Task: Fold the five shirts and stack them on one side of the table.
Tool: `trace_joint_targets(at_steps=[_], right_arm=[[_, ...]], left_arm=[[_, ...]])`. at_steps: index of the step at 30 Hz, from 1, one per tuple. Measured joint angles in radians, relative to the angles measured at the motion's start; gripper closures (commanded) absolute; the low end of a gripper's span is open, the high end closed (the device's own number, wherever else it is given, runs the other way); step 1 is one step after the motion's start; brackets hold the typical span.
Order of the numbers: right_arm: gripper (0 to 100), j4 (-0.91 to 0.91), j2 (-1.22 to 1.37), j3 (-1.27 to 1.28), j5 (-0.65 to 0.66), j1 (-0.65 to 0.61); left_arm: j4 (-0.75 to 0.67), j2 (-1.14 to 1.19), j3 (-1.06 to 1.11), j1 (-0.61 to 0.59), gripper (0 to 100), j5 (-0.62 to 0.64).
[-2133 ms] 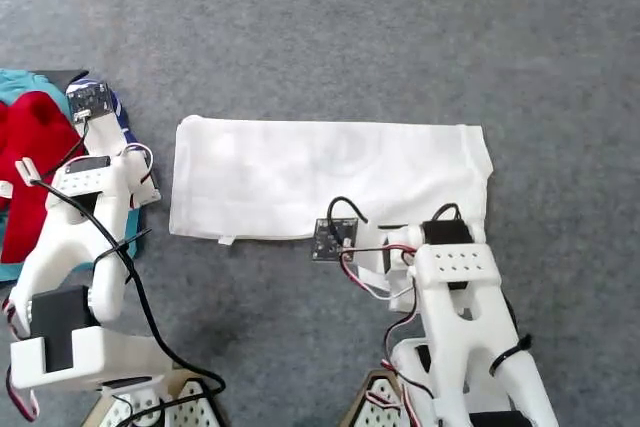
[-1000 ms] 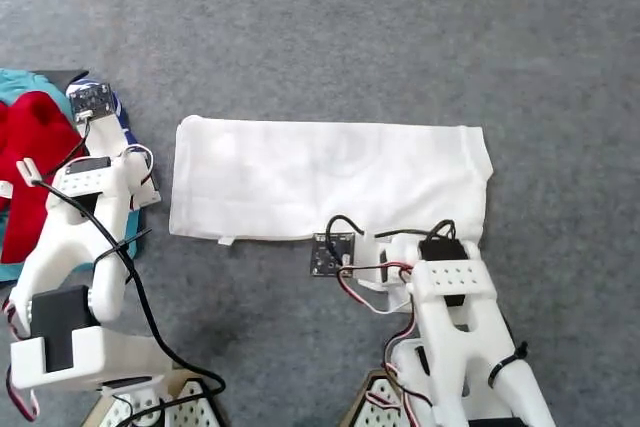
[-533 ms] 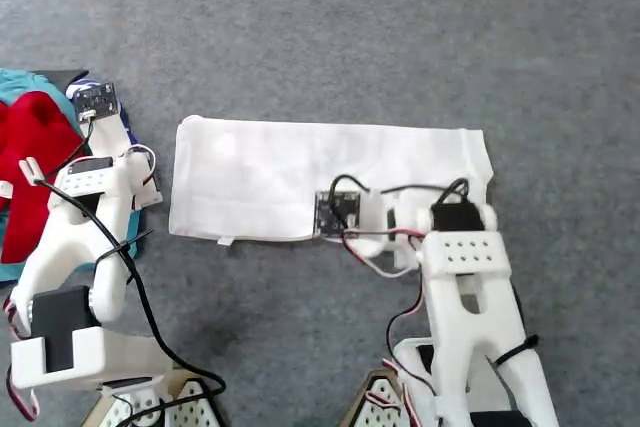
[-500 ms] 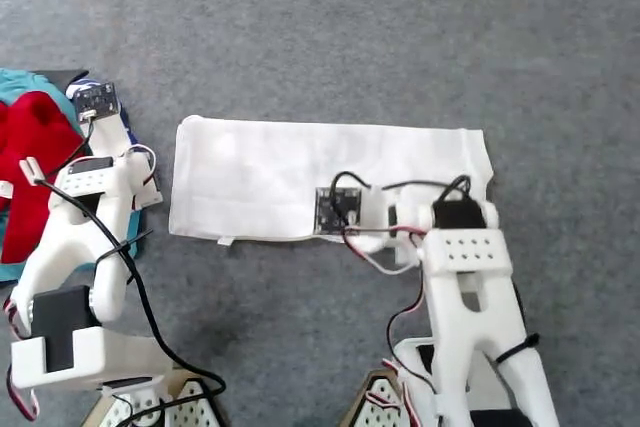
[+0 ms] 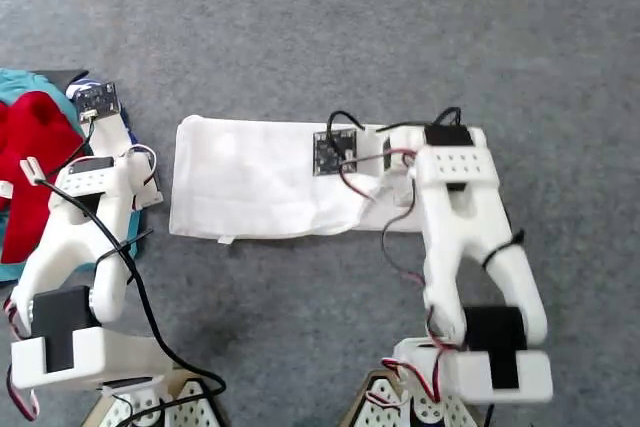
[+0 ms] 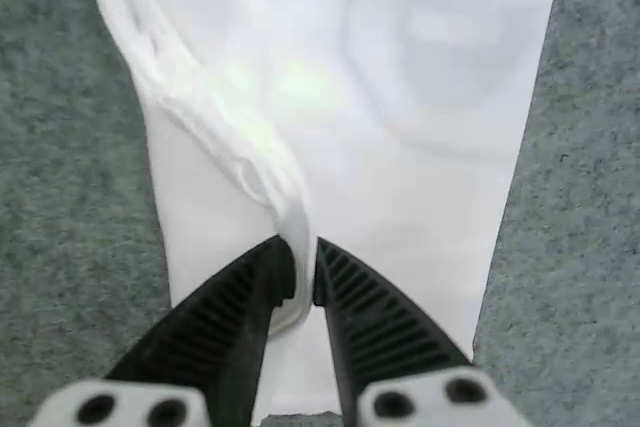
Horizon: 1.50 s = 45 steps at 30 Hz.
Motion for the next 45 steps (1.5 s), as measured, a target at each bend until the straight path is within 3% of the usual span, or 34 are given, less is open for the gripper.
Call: trace_joint_targets(at_steps=[8, 14, 17, 21, 25, 27, 36, 45], right_arm=[[97.2, -0.066, 0.129, -0.035, 0.031, 0.000], [74.3, -0.170, 0.137, -0.035, 0.000, 0.000], [69.2, -0.236, 0.137, -0.035, -0.023, 0.000], [76.0, -0.249, 0.137, -0.035, -0.061, 0.000], [99.3, -0.247, 0.118, -0.035, -0.160, 0.023], [94.8, -0.198, 0.069, -0.040, -0.218, 0.048], [97.2, 0.002, -0.141, -0.044, -0.575, 0.157], [97.4, -0.173, 0.187, -0.044, -0.881, 0.186]], left_arm=[[0.000, 0.000, 0.000, 0.012, 97, -0.038], [0.000, 0.000, 0.000, 0.025, 97, -0.043], [0.000, 0.000, 0.000, 0.025, 97, -0.043], [0.000, 0.000, 0.000, 0.025, 97, -0.043], [0.000, 0.000, 0.000, 0.025, 97, -0.043], [0.000, 0.000, 0.000, 0.025, 97, -0.043], [0.000, 0.000, 0.000, 0.025, 97, -0.043], [-0.005, 0.000, 0.000, 0.025, 97, -0.041]])
